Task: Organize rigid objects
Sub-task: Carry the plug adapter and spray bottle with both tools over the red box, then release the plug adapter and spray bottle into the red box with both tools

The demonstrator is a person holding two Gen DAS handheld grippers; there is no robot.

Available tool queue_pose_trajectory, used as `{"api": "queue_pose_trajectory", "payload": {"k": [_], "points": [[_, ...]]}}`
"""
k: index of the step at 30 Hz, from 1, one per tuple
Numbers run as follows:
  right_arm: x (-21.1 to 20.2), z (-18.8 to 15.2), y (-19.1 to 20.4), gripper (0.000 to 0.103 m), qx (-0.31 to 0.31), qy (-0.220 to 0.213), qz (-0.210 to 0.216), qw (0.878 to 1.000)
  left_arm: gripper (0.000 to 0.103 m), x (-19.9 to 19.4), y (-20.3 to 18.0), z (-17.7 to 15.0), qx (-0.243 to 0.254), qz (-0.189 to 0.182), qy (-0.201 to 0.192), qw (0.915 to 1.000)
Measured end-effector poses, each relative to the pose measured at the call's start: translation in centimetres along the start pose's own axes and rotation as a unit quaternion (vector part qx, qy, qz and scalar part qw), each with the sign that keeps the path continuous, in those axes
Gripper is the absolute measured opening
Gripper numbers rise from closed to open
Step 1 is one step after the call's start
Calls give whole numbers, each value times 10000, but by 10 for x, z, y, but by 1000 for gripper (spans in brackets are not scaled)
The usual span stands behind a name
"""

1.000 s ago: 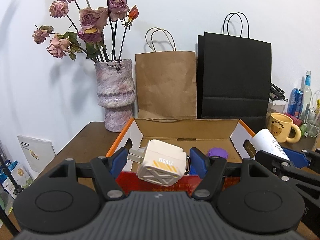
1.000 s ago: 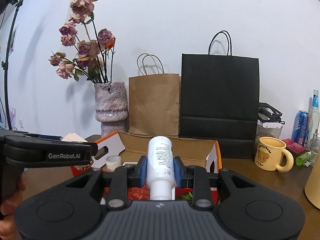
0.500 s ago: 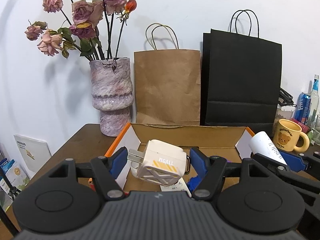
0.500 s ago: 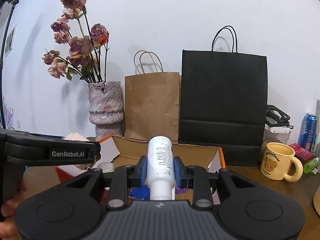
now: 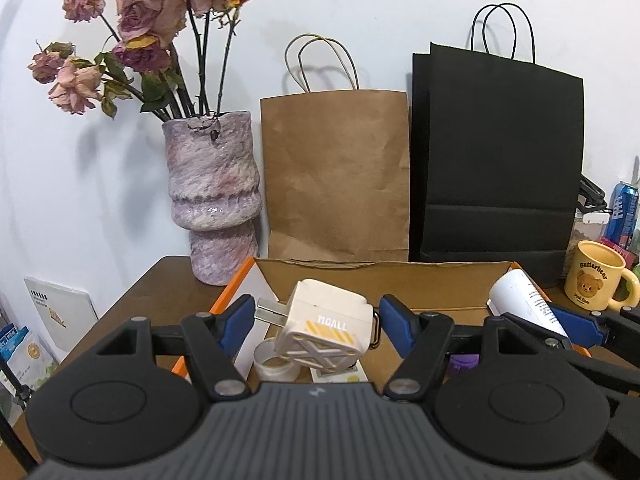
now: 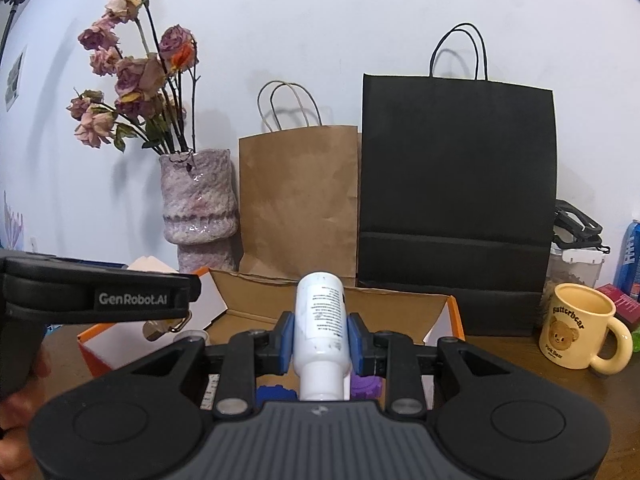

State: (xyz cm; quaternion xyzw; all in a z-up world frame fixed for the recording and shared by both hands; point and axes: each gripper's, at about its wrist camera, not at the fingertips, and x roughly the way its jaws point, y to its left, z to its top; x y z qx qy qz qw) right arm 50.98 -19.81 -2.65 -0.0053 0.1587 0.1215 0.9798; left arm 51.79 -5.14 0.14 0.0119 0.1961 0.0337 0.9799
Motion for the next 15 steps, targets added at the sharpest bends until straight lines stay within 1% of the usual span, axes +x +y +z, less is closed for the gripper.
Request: {"api": "queue_pose_trajectory", "payload": {"k": [15], "points": [[33, 7, -5, 27, -92, 75, 6, 9999, 70, 33, 2, 8, 30, 127, 56, 9999]]}}
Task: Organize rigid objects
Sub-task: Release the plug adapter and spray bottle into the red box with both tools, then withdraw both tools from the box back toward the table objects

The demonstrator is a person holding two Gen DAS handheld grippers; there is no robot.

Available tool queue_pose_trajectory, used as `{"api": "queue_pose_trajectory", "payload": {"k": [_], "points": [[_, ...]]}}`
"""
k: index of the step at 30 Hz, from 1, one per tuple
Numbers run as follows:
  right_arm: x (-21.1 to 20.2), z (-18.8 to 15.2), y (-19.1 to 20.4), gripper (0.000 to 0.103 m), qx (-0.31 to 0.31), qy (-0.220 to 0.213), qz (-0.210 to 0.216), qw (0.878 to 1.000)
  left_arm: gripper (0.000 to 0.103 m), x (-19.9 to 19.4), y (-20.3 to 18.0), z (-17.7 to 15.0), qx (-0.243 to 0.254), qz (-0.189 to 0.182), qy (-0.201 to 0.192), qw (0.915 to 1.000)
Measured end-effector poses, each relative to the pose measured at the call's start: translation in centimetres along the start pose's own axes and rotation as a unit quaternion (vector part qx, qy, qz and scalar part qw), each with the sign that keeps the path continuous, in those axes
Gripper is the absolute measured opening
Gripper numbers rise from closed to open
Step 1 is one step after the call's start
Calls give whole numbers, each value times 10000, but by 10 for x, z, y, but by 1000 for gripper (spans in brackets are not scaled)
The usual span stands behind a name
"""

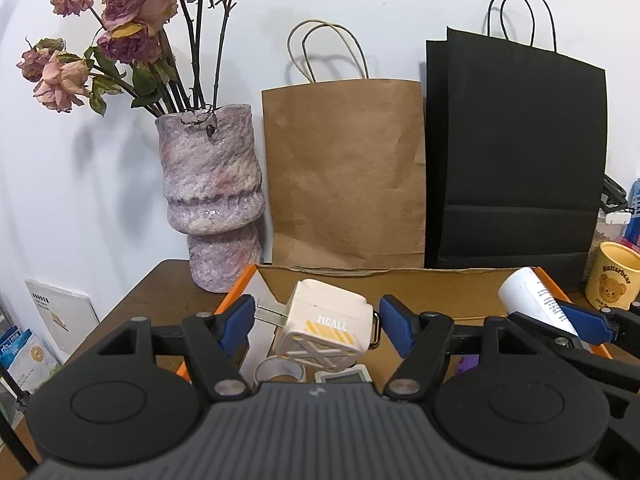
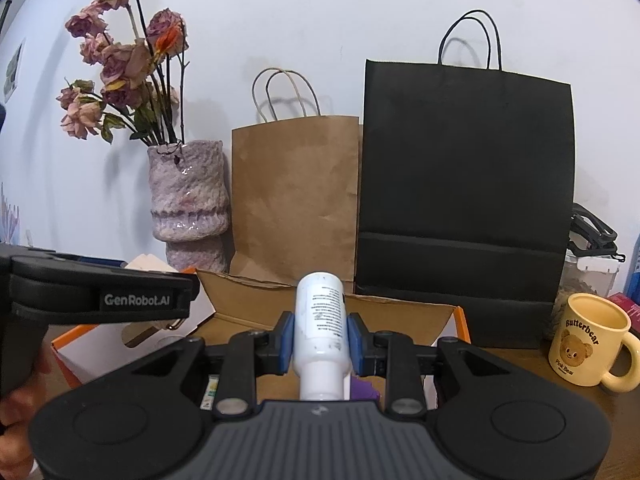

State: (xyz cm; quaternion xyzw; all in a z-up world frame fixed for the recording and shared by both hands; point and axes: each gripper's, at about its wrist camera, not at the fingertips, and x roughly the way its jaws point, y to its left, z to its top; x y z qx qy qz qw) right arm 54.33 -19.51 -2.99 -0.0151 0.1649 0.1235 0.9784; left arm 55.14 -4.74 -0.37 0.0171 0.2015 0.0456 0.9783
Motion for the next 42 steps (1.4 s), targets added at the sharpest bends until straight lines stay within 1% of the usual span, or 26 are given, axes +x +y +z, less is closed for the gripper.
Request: {"api": "queue_pose_trajectory", "payload": {"k": [11, 12, 13, 14, 15, 16, 17, 18, 19, 21, 24, 32, 38, 42], "points": [[14, -3, 1, 27, -83, 198, -20, 9998, 71, 17, 4, 0, 70, 15, 145, 9999], [15, -3, 1, 27, -78, 236, -40, 9997, 74, 18, 3, -1, 70, 40, 175, 9998], [16, -4, 1, 27, -73, 259, -71, 9996, 85, 18, 3, -1, 101, 76, 178, 9998], [16, -5, 0, 34, -73, 245, -128, 9996, 92, 18, 3, -2, 109, 132, 173, 9997], [16, -5, 0, 55, -64, 251, -202, 9995, 103, 18, 3, -2, 101, 181, 150, 9997], [15, -5, -1, 68, -46, 239, -264, 9994, 103, 16, 3, -2, 98, 214, 109, 9997], [14, -6, -2, 91, -26, 194, -326, 9993, 103, 16, 4, -1, 85, 254, 97, 9996], [13, -6, -3, 101, -19, 137, -404, 9991, 103, 16, 5, -1, 56, 293, 106, 9995], [11, -6, -4, 103, -22, 73, -505, 9987, 103, 16, 6, 0, 20, 313, 117, 9994], [10, -6, -6, 103, -3, 57, -616, 9981, 103, 17, 9, 1, -49, 335, 131, 9993], [11, -6, -10, 103, 78, 94, -594, 9982, 103, 17, 11, 1, -103, 355, 130, 9992], [11, -7, -8, 103, 33, 105, -599, 9981, 103, 16, 9, 0, -50, 342, 134, 9993], [9, -8, -7, 103, 38, 107, -594, 9982, 103, 9, 10, 0, -120, 342, 90, 9993], [6, -8, -7, 103, 24, 90, -678, 9977, 103, 3, 10, -2, -150, 329, 83, 9993]]}}
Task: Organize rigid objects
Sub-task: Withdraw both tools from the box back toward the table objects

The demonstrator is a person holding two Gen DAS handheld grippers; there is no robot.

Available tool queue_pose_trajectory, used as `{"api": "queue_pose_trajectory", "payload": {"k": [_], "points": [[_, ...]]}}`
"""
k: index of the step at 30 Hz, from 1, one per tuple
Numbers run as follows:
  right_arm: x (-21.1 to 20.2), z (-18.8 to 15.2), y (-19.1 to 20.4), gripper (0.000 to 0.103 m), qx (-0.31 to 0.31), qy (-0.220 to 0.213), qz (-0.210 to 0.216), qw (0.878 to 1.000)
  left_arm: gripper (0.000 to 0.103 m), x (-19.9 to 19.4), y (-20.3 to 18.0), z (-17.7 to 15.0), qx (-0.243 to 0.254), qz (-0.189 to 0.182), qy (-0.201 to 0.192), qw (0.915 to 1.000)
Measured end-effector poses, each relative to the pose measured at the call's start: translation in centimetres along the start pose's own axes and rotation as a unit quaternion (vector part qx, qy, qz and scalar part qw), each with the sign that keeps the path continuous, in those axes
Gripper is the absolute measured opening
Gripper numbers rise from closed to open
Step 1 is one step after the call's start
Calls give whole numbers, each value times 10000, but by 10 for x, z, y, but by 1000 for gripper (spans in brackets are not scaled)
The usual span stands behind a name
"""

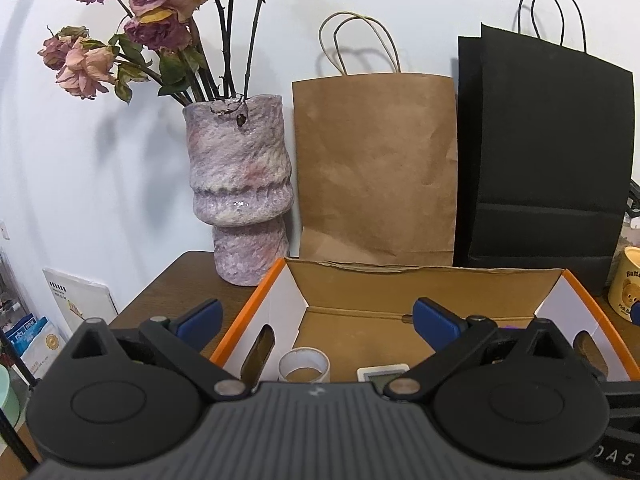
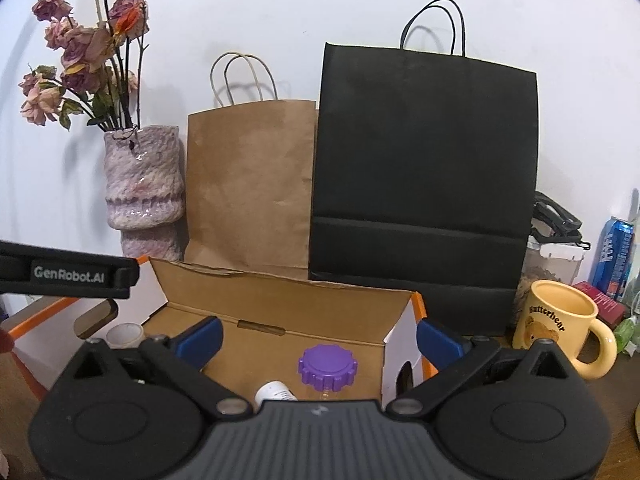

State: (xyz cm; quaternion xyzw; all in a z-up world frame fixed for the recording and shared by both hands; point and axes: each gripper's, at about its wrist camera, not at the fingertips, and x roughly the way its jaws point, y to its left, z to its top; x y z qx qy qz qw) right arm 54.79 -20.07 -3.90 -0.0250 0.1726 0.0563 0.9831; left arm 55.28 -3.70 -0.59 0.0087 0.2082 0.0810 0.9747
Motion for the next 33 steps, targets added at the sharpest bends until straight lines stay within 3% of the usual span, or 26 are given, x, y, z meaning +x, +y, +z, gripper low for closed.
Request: {"api": "queue_pose_trajectory", "payload": {"k": [33], "points": [[-95, -26, 11, 103, 91, 58, -78, 9999, 103, -86, 40, -32, -92, -116, -82, 9999]]}}
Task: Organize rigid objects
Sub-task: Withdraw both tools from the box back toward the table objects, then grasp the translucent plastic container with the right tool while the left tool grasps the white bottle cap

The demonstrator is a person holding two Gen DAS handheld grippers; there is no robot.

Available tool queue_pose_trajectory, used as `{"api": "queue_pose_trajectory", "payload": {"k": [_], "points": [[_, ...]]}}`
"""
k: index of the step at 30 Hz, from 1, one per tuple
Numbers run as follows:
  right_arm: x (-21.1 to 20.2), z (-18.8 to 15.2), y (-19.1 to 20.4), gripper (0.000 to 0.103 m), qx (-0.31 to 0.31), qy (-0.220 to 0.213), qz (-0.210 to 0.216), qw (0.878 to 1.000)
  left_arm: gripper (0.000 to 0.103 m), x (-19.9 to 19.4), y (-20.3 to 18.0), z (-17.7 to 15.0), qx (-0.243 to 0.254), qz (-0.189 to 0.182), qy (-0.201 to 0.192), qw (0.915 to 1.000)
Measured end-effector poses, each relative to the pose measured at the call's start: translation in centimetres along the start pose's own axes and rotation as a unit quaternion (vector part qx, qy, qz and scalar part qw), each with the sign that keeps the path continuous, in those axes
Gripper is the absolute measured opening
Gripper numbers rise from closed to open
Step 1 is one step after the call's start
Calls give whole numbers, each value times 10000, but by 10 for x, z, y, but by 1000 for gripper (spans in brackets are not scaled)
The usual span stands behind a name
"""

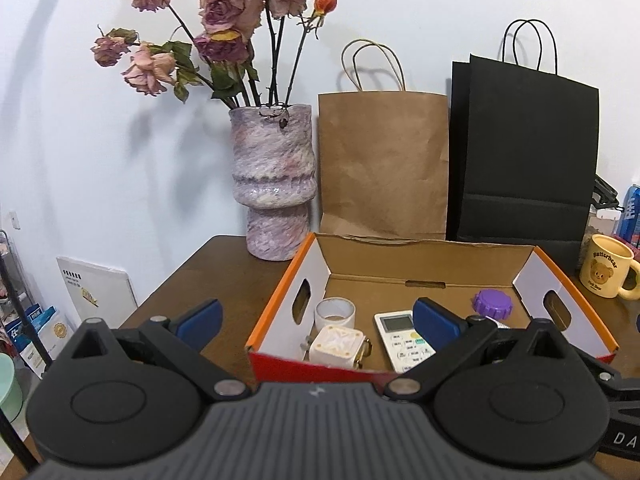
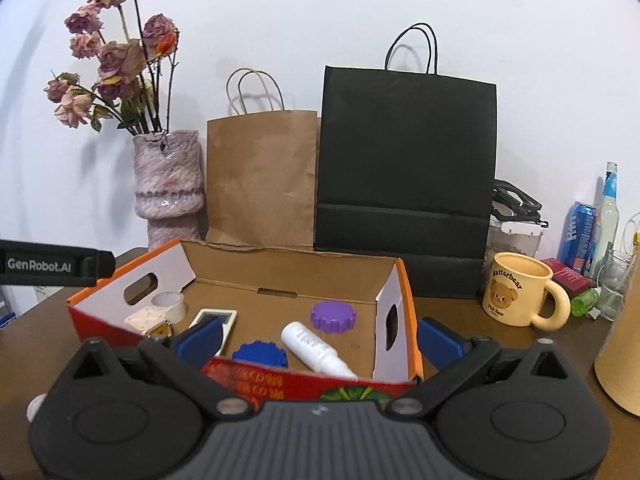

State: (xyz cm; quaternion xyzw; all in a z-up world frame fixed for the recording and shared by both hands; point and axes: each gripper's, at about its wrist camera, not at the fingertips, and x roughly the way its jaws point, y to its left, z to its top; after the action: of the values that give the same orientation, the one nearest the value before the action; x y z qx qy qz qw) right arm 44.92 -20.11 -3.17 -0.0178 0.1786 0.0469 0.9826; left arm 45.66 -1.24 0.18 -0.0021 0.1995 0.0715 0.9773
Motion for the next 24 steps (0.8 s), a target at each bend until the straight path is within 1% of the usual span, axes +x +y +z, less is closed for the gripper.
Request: {"api": "queue_pose_trajectory", "payload": {"k": [12, 24], "points": [[-39, -14, 13, 103, -14, 85, -3, 10000, 103, -35, 17, -17, 16, -35, 66, 10000], [-70, -33, 29, 103, -77, 258, 8, 9996, 103, -59, 36, -35, 65, -32, 161, 9998]]}}
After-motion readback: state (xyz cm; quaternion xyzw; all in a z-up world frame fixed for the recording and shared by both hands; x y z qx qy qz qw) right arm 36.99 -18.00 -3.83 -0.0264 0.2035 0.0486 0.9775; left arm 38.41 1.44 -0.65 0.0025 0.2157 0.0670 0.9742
